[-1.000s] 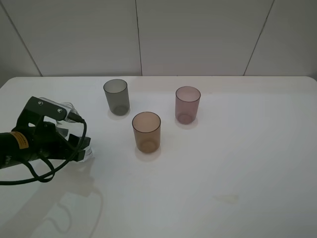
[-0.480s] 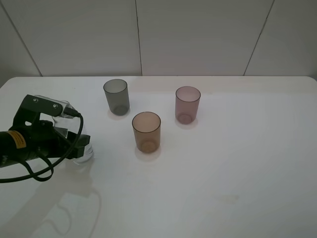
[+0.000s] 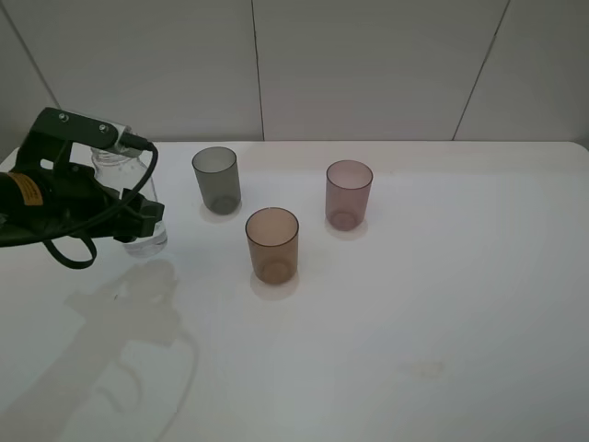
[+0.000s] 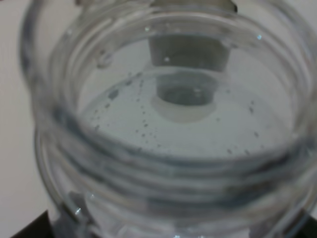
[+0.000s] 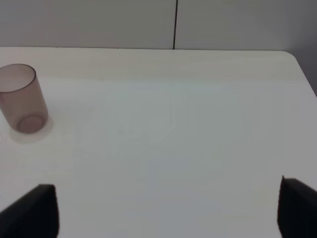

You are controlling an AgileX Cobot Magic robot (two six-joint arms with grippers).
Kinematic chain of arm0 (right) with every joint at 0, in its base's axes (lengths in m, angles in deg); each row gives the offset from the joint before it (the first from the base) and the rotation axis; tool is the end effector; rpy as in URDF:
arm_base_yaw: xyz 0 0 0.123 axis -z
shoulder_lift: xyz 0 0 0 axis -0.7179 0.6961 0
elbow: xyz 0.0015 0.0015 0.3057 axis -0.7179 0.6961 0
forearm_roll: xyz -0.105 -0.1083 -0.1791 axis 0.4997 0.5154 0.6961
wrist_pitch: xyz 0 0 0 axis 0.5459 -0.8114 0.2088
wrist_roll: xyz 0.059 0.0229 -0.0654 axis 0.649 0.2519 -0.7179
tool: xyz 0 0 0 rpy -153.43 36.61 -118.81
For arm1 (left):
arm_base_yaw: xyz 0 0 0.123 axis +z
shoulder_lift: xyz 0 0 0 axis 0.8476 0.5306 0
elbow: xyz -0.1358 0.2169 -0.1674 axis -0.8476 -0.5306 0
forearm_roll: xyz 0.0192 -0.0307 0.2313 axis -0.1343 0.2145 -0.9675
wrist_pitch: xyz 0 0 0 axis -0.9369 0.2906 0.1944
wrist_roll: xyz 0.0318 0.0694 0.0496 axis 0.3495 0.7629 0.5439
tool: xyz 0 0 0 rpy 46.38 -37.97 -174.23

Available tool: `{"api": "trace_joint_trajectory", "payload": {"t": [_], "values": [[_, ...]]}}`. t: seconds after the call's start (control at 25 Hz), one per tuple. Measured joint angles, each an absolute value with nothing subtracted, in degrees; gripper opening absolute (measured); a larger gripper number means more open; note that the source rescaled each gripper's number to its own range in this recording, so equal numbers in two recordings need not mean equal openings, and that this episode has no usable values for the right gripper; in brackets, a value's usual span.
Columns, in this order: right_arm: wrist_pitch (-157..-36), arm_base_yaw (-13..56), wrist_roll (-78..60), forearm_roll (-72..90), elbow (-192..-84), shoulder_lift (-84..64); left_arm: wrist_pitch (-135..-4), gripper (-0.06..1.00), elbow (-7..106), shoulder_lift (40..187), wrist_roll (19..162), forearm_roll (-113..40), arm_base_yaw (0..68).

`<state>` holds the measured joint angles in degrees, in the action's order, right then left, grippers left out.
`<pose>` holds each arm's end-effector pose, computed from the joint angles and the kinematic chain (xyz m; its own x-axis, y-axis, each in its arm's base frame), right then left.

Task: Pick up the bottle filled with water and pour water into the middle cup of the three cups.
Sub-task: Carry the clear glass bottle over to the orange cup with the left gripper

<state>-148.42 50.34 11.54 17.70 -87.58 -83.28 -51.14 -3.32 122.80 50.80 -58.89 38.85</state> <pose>-0.0442 0.0023 0.2737 -0.4413 -0.0082 -0.8973 0.0698 0.9966 -0.0435 0.2225 -0.0808 0.2093 -0.5397 0.2414 -0.8065 0.3846 0.9229 0.0189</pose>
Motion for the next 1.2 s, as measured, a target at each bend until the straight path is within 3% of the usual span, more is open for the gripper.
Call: {"api": "trace_joint_trajectory", "payload": {"t": [0.28,1.2], "values": [[-148.4,50.3,11.5,17.7,-87.6,-83.3,-71.3,0.0,6.5,122.8,51.0,-68.9,34.5],[-148.4,50.3,11.5,17.7,-87.6,-83.3,-86.8,0.0,12.9,125.7,52.5,-86.2,21.8]]}}
